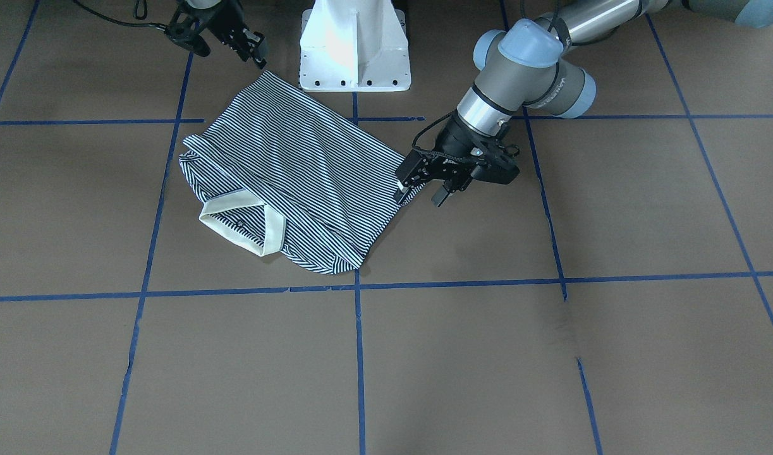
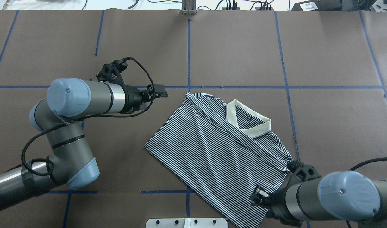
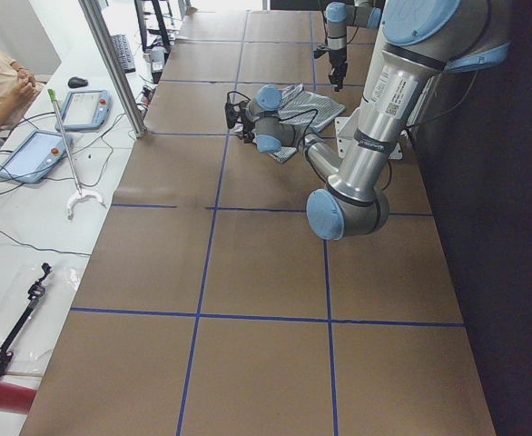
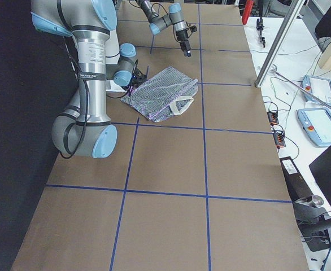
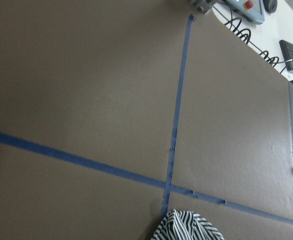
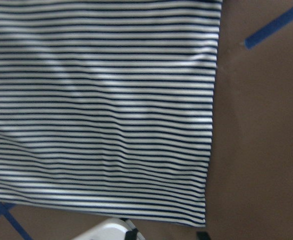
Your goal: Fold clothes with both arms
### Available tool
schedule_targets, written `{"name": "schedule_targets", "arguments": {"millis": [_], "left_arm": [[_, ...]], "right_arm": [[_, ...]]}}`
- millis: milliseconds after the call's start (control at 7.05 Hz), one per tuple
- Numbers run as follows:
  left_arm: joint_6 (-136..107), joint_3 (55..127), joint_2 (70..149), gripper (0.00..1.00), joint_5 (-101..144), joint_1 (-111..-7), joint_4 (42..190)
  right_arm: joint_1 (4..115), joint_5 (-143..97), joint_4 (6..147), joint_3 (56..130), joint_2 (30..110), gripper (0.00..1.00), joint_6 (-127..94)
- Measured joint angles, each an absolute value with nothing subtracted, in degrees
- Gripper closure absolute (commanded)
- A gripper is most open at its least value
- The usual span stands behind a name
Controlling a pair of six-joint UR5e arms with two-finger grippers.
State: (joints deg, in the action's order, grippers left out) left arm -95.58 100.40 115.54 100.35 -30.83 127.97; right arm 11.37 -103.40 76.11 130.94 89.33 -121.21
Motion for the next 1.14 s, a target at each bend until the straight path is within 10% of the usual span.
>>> {"name": "schedule_targets", "arguments": {"millis": [1135], "left_arm": [[-96.1, 103.9, 110.8, 0.3, 95.8, -20.8, 113.8]], "right_arm": [[33.2, -103.1, 76.1, 127.7, 87.9, 0.0, -113.5]]}}
